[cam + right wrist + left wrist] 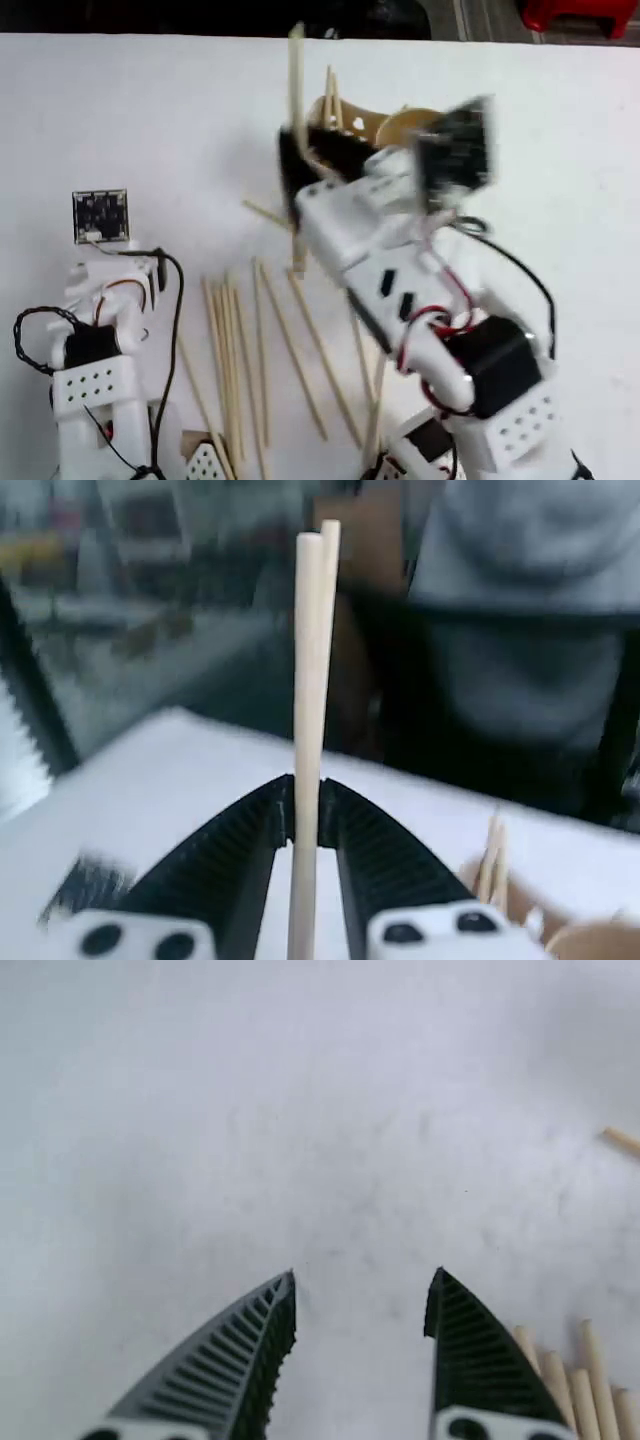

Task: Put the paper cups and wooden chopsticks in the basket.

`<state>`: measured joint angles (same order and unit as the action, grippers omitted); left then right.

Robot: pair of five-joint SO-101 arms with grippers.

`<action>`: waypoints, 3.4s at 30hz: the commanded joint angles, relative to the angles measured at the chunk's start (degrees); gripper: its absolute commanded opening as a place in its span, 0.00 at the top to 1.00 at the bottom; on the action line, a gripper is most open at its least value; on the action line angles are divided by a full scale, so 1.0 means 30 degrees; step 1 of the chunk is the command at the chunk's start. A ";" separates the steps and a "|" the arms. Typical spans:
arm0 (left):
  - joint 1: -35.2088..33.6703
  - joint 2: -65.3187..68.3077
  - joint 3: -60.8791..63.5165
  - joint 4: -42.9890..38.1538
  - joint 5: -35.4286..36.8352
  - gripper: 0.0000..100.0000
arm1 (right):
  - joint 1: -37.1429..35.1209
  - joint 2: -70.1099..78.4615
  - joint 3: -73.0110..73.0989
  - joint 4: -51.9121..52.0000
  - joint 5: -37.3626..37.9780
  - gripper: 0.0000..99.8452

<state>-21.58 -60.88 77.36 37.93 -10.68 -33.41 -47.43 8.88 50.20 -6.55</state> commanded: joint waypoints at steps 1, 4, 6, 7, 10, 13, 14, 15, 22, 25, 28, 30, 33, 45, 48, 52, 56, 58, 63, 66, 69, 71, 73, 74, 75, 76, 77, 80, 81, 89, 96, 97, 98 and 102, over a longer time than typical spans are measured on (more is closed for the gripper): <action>-0.0103 -0.0542 -0.0088 -0.0469 0.0176 0.79 | 0.1626 0.0396 -0.1084 -0.3502 0.0000 0.98; -0.0103 -0.0542 -0.0088 -0.0469 0.0176 0.79 | 0.2681 0.1187 -0.1084 -0.5817 0.0000 0.98; -0.0073 -0.0542 -0.0088 -0.0469 0.0176 0.79 | 0.3355 0.1949 -0.1055 -0.7136 0.0000 0.98; -0.0073 -0.0542 -0.0088 -0.0469 0.0176 0.79 | 0.3648 0.2418 -0.1055 -0.7692 0.0000 0.98; -0.0073 -0.0542 -0.0088 -0.0469 0.0176 0.79 | 0.4293 0.4029 -0.1055 -0.8542 0.0000 0.98; -0.0073 -0.0542 -0.0088 -0.0469 0.0176 0.79 | 0.4615 0.5670 -0.0996 -0.8601 0.0000 0.98; -0.0073 -0.0542 -0.0088 -0.0469 0.0176 0.79 | 0.4645 0.6051 -0.0791 -0.8630 0.0000 0.98; -0.0073 -0.0542 -0.0088 -0.0469 0.0176 0.79 | 0.4703 0.6432 -0.0527 -0.8630 0.0000 0.98; -0.0073 -0.0542 -0.0088 -0.0469 0.0176 0.79 | 0.4703 0.7516 0.2872 -1.1297 0.0264 0.98; -0.0073 -0.0542 -0.0088 -0.0469 0.0176 0.78 | 0.4557 0.7487 0.5158 -1.3553 0.2168 0.98; -0.0073 -0.0542 -0.0088 -0.0469 0.0176 0.78 | 0.4527 0.7487 0.6476 -1.5077 0.2930 0.98; -0.0073 -0.0542 -0.0088 -0.0469 0.0176 0.78 | 0.4527 0.7487 0.6652 -1.4901 0.2960 0.96; -0.0073 -0.0542 -0.0088 -0.0469 0.0176 0.78 | 0.4527 0.7311 0.6623 -1.4110 0.2930 0.87; -0.0073 -0.0542 -0.0088 -0.0469 0.0176 0.78 | 0.1832 -0.0425 0.7473 -0.4527 0.2842 0.96; -0.0073 -0.0542 -0.0088 -0.0469 0.0176 0.78 | 0.1245 -0.2886 0.9289 -0.1597 0.2813 0.98; -0.0073 -0.0542 -0.0059 -0.0410 0.0147 0.78 | 0.1245 -0.5846 1.2982 0.0044 0.2813 0.98; -0.0073 -0.0542 -0.0088 -0.0352 0.0059 0.78 | 0.1451 -0.8161 1.6703 0.0308 0.2813 0.98; -0.0132 -0.0542 -0.0234 -0.0088 0.0029 0.78 | 0.1832 -0.8982 1.8110 0.0220 0.2813 0.98; -0.0103 -0.0425 -0.3839 0.4718 -0.1407 0.78 | 0.3062 -1.0007 2.0132 0.0249 0.2813 0.98; 0.0220 -0.0366 -0.7121 0.8322 -0.1641 0.78 | 0.3648 -1.0066 2.0718 0.0220 0.2813 0.98; 0.1685 0.0689 -0.9700 1.1487 -0.2637 0.78 | 0.4059 -1.0066 2.0923 0.0220 0.2813 0.98; 0.2916 0.2505 -1.0813 1.3011 -0.2696 0.78 | 0.4264 -1.0066 2.0952 0.0220 0.2813 0.98; 0.3853 0.4733 -1.1604 1.3919 -0.2696 0.78 | 0.4264 -1.0066 2.0982 0.0220 0.2813 0.98; 0.4205 0.5875 -1.1897 1.4125 -0.2696 0.78 | 0.4264 -1.0066 2.0982 0.0249 0.2813 0.98; 0.4440 0.6960 -1.2103 1.4183 -0.2667 0.78 | 0.4264 -1.0066 2.0982 0.0278 0.2813 0.98; 0.4557 0.7956 -1.2190 1.4154 -0.2637 0.77 | 0.4264 -1.0066 2.0982 0.0308 0.2784 0.98; 0.4645 0.8923 -1.2308 1.4125 -0.2403 0.75 | 0.4264 -1.0066 2.1011 0.0308 0.2784 0.98; 0.4586 1.1179 -1.2161 1.3128 -0.1026 0.68 | 0.4264 -1.0066 2.1011 0.0308 0.2784 0.98; 0.4615 1.1824 -1.2073 1.2747 -0.0762 0.67 | 0.4264 -1.0066 2.1011 0.0308 0.2784 0.98; 0.4879 1.3963 -0.9641 0.8234 -0.0527 0.67 | 0.4293 -1.0066 2.1099 0.0308 0.2784 0.98; 0.6286 1.4286 -0.8088 0.6828 -0.0234 0.70 | 0.4293 -1.0066 2.1216 0.0220 0.2784 0.98; 0.6549 1.4344 -0.8088 0.6799 0.0147 0.71 | 0.4293 -1.0066 2.1216 0.0220 0.2784 0.98; 0.6872 1.4462 -0.8088 0.6769 0.0527 0.72 | 0.4293 -1.0066 2.1216 0.0220 0.2784 0.98; 0.8161 1.5575 -0.8205 0.6418 0.1524 0.75 | 0.4293 -1.0066 2.1216 0.0220 0.2784 0.98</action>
<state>-0.75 -16.40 53.45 58.51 -8.92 -21.10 -76.79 72.97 50.81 1.71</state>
